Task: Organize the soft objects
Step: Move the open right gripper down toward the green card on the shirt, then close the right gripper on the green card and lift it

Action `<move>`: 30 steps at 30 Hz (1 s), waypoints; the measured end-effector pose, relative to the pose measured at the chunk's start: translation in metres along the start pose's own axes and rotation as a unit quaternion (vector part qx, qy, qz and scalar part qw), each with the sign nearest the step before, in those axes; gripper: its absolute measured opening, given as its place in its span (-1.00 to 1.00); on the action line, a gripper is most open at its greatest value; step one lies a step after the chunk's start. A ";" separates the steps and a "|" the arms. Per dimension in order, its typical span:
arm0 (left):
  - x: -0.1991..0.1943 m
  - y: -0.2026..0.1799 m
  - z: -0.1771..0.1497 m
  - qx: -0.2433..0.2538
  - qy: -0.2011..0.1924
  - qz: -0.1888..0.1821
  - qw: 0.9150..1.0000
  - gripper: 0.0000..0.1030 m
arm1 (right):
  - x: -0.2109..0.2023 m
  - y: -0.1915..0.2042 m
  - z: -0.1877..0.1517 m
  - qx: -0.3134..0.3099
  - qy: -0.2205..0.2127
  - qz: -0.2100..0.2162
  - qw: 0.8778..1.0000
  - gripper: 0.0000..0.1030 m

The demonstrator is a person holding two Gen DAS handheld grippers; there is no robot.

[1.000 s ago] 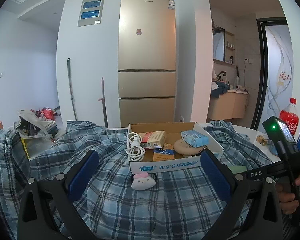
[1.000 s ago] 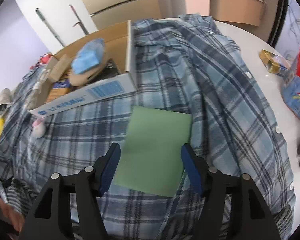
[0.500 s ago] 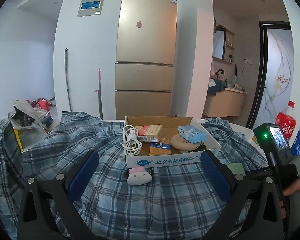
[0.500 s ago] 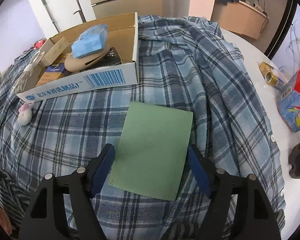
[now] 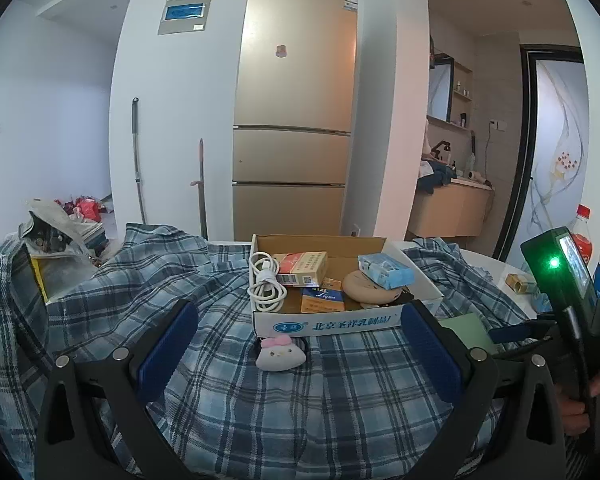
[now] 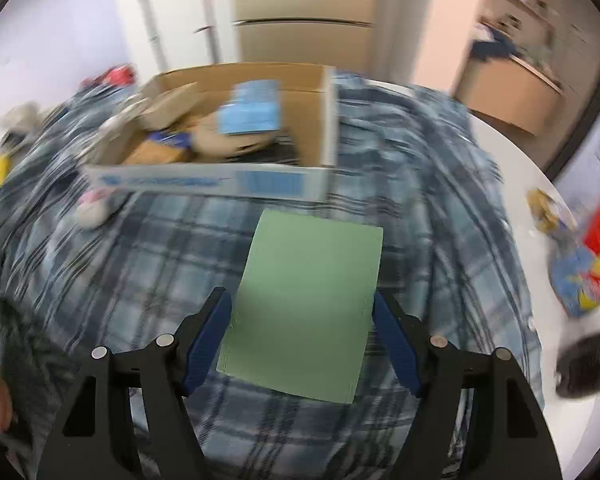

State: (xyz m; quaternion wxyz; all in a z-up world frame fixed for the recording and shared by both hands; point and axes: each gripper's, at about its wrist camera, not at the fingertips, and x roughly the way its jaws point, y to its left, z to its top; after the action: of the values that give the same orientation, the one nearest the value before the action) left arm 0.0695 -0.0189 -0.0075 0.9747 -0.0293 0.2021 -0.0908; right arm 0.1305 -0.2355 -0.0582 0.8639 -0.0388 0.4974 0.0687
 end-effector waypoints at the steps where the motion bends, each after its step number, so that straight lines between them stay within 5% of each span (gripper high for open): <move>1: 0.000 0.001 0.000 -0.002 -0.001 0.002 1.000 1.00 | 0.000 0.006 0.001 -0.015 0.006 0.007 1.000 0.40; 9: -0.002 0.001 0.000 -0.003 -0.006 0.006 1.000 1.00 | 0.007 0.032 -0.003 -0.071 0.041 0.007 0.997 0.40; 20: -0.003 0.000 -0.001 -0.004 -0.006 0.006 1.000 1.00 | 0.023 0.005 0.015 0.049 0.064 0.002 0.997 0.61; 30: -0.001 0.003 -0.002 -0.008 -0.004 0.012 1.000 1.00 | 0.037 0.010 0.025 0.065 0.069 -0.004 0.995 0.60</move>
State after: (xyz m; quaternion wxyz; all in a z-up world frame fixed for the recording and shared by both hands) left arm 0.0682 -0.0159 -0.0088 0.9763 -0.0356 0.1990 -0.0777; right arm 0.1685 -0.2195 -0.0775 0.8287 0.0113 0.5588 0.0301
